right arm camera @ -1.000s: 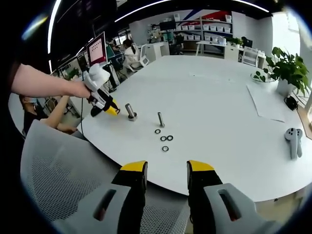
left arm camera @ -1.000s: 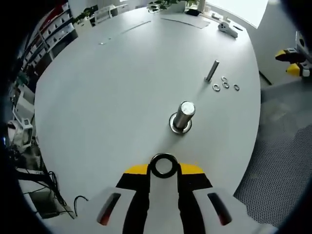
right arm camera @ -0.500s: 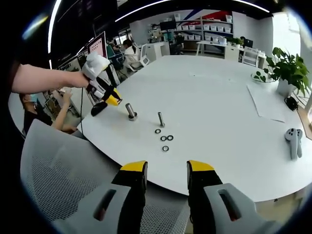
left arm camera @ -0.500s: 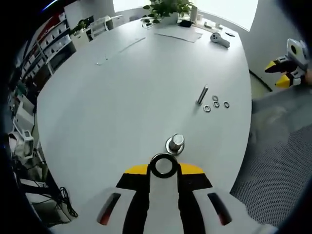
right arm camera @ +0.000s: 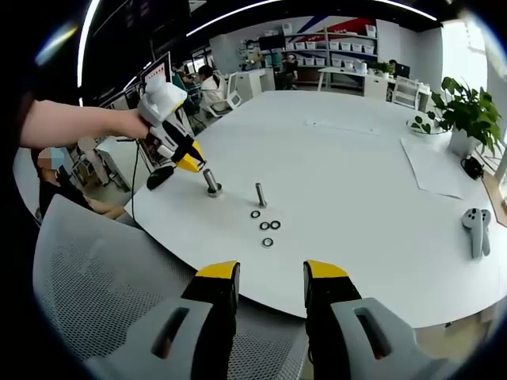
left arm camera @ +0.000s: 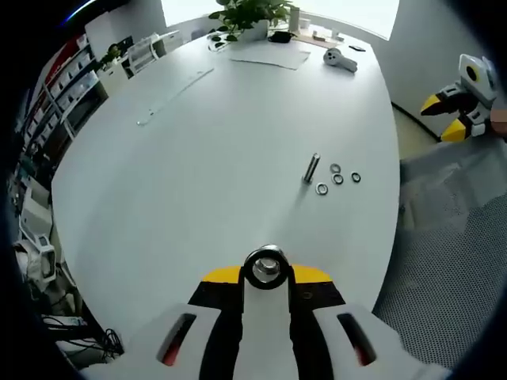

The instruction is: Place the washer onto the threaded stud by aligning its center hole with the stud, sliding it down to the base, and recovering from edge contact or off-axis alignment until the washer reaches the visible bottom stop.

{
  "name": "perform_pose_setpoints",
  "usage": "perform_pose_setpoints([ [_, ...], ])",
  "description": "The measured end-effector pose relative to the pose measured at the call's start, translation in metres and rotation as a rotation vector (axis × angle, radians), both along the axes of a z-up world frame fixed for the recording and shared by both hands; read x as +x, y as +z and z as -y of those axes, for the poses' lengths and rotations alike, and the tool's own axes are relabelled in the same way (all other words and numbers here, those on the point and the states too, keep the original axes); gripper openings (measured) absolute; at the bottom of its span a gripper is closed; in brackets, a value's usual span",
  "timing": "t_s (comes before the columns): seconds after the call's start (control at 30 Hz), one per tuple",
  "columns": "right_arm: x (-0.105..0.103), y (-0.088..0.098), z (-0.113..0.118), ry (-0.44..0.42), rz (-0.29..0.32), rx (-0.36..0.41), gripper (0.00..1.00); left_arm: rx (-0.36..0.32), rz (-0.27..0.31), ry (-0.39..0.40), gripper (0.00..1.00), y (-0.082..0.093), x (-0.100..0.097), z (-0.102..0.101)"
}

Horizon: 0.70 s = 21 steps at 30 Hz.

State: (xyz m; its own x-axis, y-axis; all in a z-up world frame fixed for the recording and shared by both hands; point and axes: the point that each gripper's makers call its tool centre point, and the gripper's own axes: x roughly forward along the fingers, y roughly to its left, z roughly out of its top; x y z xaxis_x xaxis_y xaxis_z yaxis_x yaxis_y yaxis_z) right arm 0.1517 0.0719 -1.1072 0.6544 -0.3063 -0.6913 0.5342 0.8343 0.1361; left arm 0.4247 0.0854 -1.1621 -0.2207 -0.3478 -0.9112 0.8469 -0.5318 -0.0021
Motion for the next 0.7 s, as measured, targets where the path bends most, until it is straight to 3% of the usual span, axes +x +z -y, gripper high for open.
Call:
perform_pose_setpoints([
  [0.7, 0.000, 0.000, -0.001, 0.003, -0.001, 0.005, 0.35, 0.051, 0.077, -0.069, 0.19, -0.022, -0.006, 0.010],
])
